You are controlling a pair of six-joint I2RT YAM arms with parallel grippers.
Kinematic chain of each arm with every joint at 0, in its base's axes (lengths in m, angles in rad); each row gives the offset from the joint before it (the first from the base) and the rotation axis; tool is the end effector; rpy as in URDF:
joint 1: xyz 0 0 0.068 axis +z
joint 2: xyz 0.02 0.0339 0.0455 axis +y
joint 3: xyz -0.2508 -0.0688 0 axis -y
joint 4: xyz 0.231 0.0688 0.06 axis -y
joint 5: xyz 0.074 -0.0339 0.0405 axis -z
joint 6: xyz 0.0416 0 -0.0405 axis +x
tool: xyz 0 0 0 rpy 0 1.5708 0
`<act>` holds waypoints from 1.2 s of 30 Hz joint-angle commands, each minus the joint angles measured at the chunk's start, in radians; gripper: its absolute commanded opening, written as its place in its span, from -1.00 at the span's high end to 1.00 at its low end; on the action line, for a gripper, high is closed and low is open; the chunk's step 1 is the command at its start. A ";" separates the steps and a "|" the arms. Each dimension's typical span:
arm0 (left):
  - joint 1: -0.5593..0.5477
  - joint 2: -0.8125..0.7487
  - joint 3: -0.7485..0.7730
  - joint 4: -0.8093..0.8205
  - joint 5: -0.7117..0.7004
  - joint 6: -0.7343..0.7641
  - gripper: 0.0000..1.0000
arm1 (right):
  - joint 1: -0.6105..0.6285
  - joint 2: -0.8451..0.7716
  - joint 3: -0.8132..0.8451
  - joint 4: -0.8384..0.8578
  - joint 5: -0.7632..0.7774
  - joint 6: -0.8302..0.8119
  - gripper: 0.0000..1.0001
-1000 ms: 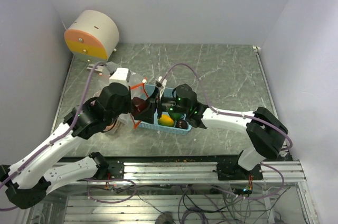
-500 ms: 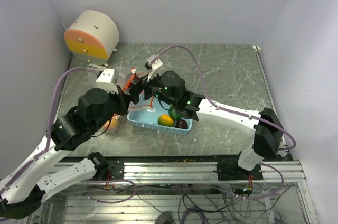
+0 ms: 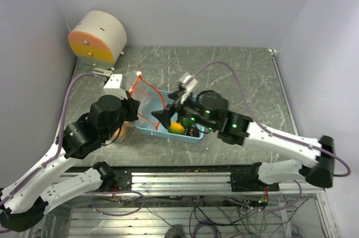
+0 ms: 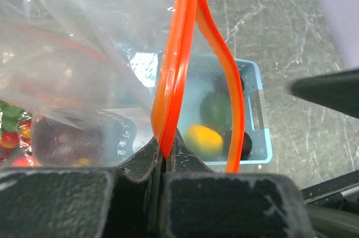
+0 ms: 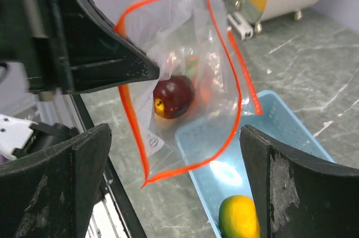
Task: Place the food in the zip-top bag and seal the zipper
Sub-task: Place the fake fruit in the zipper food storage bag, then pick up the fake fruit from the bin.
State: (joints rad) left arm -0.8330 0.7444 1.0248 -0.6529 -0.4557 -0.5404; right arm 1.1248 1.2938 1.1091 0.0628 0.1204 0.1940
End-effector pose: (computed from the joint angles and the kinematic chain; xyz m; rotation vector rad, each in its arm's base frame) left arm 0.1108 -0.0947 0.3645 -0.0208 1.9335 -0.4844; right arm 0.1356 0.2721 0.3573 -0.7096 1.6232 0.8749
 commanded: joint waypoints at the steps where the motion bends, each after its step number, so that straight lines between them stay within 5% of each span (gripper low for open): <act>1: -0.001 -0.011 0.015 -0.003 -0.097 -0.003 0.86 | 0.004 -0.162 -0.096 0.033 0.088 0.044 -0.92; 4: -0.001 -0.036 0.025 -0.026 -0.123 0.000 0.86 | -0.017 -0.142 -0.097 -0.092 0.285 0.135 -0.77; 8: -0.002 -0.066 0.039 -0.042 -0.131 0.009 0.86 | -0.046 0.002 -0.048 -0.286 0.329 0.247 -0.67; 27: -0.002 -0.075 0.029 -0.040 -0.091 0.017 0.86 | -0.129 0.404 0.010 -0.414 0.063 0.337 -0.65; 33: -0.001 -0.079 0.030 -0.050 -0.105 0.016 0.87 | -0.178 0.485 0.002 -0.388 -0.051 0.344 -0.45; 36: -0.002 -0.080 0.027 -0.046 -0.113 0.017 0.86 | -0.177 0.524 0.024 -0.400 -0.050 0.331 -0.19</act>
State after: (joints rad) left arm -0.8330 0.6754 1.0367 -0.7017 -0.5541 -0.5316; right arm 0.9451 1.7718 1.1187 -0.3237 0.1146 0.5316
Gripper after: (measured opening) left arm 0.075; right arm 0.671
